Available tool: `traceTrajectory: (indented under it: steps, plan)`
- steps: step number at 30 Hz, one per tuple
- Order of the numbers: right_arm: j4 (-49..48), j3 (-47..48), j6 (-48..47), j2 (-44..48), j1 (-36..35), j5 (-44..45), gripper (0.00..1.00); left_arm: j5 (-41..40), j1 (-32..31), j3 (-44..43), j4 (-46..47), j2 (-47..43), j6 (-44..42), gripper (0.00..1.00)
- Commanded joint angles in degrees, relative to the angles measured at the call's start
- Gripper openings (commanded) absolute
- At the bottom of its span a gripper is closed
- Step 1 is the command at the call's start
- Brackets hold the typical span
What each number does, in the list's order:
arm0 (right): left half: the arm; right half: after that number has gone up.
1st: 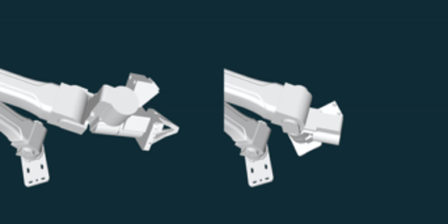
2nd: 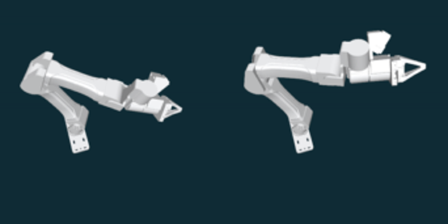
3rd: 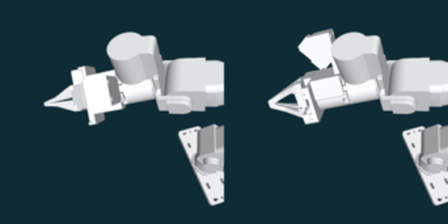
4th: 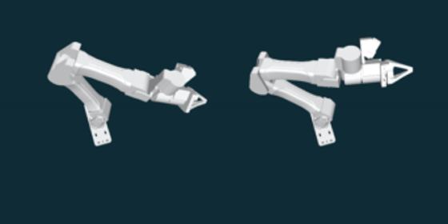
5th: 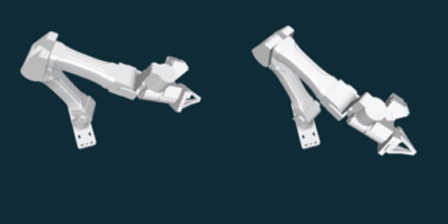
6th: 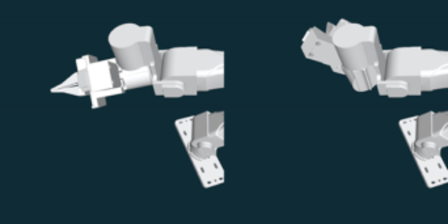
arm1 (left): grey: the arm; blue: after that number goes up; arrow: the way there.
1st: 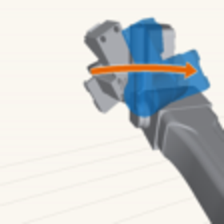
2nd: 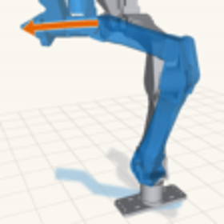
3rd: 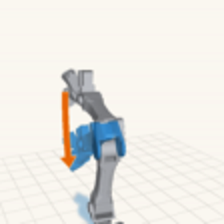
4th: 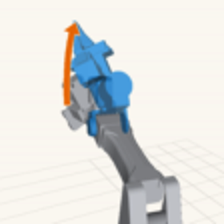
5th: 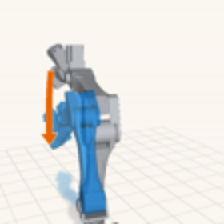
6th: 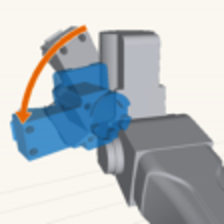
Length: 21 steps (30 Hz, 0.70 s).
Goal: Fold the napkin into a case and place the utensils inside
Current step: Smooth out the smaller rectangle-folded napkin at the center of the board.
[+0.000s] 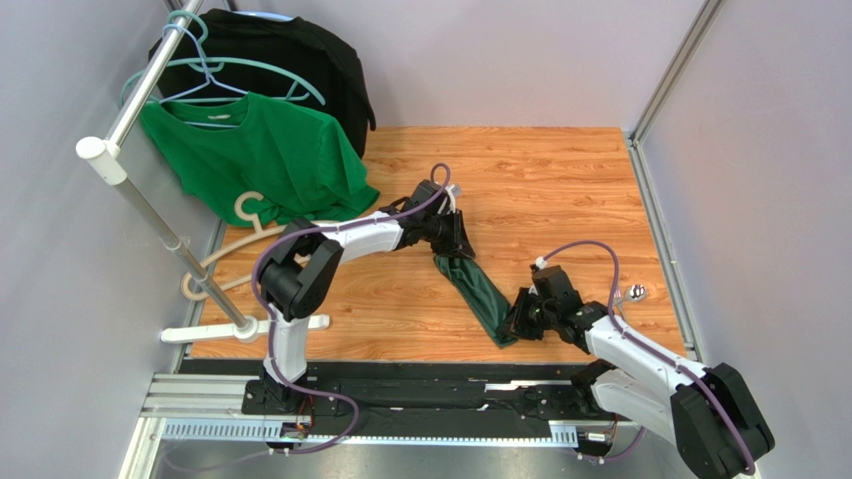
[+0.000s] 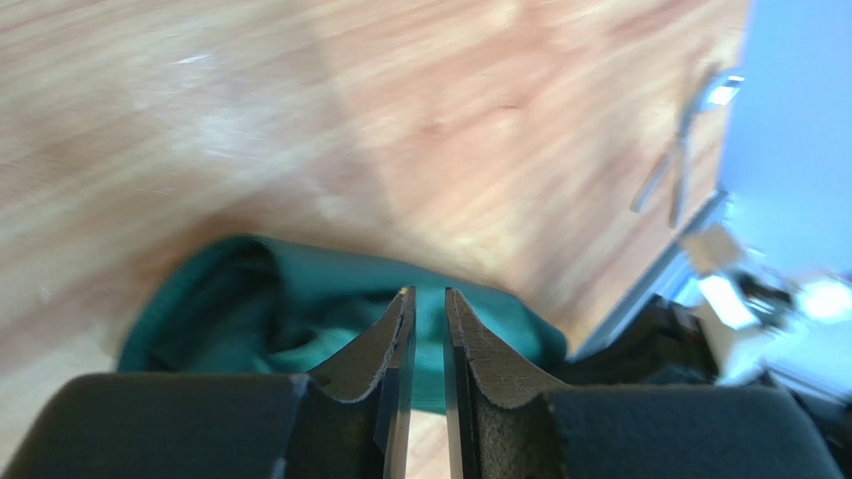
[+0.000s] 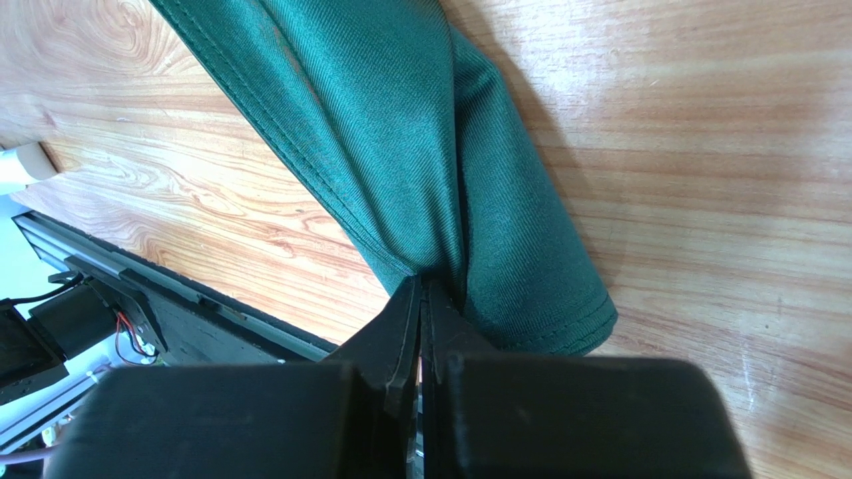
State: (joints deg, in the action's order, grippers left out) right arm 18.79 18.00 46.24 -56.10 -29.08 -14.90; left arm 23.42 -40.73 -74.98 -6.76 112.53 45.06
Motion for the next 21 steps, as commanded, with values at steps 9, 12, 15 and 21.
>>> traceTrajectory:
  steps: [9, 12, 15, 21]
  plan:
    - [8.63, 6.43, -3.43, 6.70, 0.34, 3.65, 0.04, -1.80, 1.36, -2.89, -3.96, 6.13, -5.59, 0.23]
    - [8.55, 7.13, -3.70, 6.00, 0.87, 4.17, 0.05, -1.71, 1.36, -2.98, -4.66, 3.84, -6.47, 0.24]
    - [8.28, 7.14, -4.05, 4.33, 1.13, 4.35, 0.05, -1.62, 1.44, -2.80, -5.27, 1.56, -6.65, 0.24]
    - [7.15, 2.22, -2.56, 4.59, 1.22, 5.84, 0.05, -1.45, 1.44, -1.75, -4.66, 0.23, -6.91, 0.25]
